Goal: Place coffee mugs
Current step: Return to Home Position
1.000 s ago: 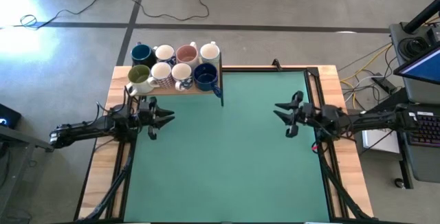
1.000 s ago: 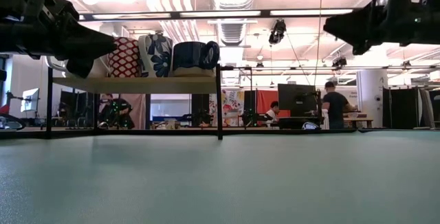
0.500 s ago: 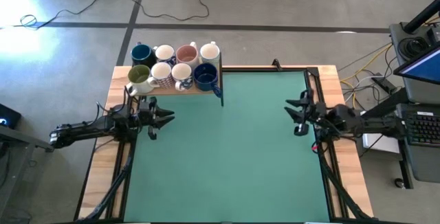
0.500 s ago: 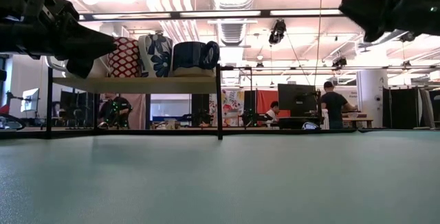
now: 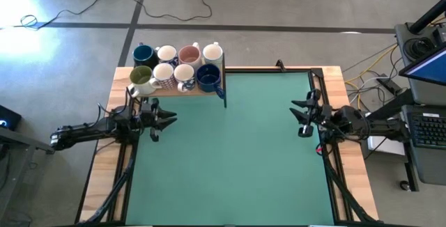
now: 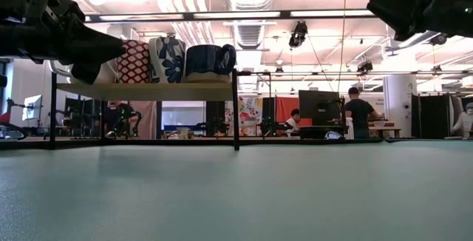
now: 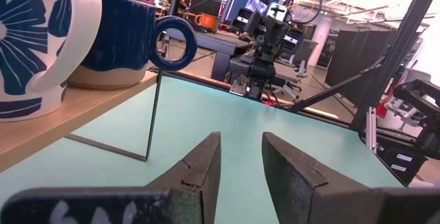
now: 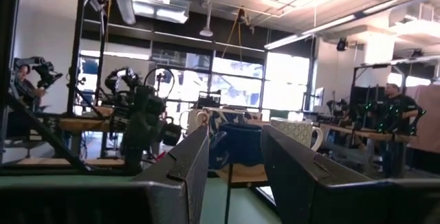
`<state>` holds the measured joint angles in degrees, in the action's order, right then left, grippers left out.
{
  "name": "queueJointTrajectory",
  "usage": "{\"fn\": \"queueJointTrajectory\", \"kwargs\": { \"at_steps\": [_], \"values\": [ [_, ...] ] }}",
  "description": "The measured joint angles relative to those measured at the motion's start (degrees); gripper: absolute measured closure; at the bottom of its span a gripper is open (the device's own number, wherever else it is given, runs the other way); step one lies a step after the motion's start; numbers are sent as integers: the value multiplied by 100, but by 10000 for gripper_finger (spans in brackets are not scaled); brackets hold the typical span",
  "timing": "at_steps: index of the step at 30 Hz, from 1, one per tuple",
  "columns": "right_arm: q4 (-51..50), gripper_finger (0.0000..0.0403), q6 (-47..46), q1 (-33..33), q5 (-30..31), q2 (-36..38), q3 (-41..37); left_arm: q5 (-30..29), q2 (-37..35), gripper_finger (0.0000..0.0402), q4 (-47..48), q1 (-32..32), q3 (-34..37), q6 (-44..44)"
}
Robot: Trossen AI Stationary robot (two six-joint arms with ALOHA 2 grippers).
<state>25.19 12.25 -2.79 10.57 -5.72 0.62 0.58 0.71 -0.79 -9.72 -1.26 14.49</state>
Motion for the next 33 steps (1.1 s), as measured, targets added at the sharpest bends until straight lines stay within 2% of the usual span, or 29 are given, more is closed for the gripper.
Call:
{"fn": "queueJointTrajectory", "kwargs": {
  "at_steps": [8,33],
  "values": [
    [-24,280,-364,1,1,-6,0,0,0,312,-1,-1,0,-1],
    [-57,280,-368,0,0,-8,-2,0,0,312,-1,0,0,0]
  ]
}}
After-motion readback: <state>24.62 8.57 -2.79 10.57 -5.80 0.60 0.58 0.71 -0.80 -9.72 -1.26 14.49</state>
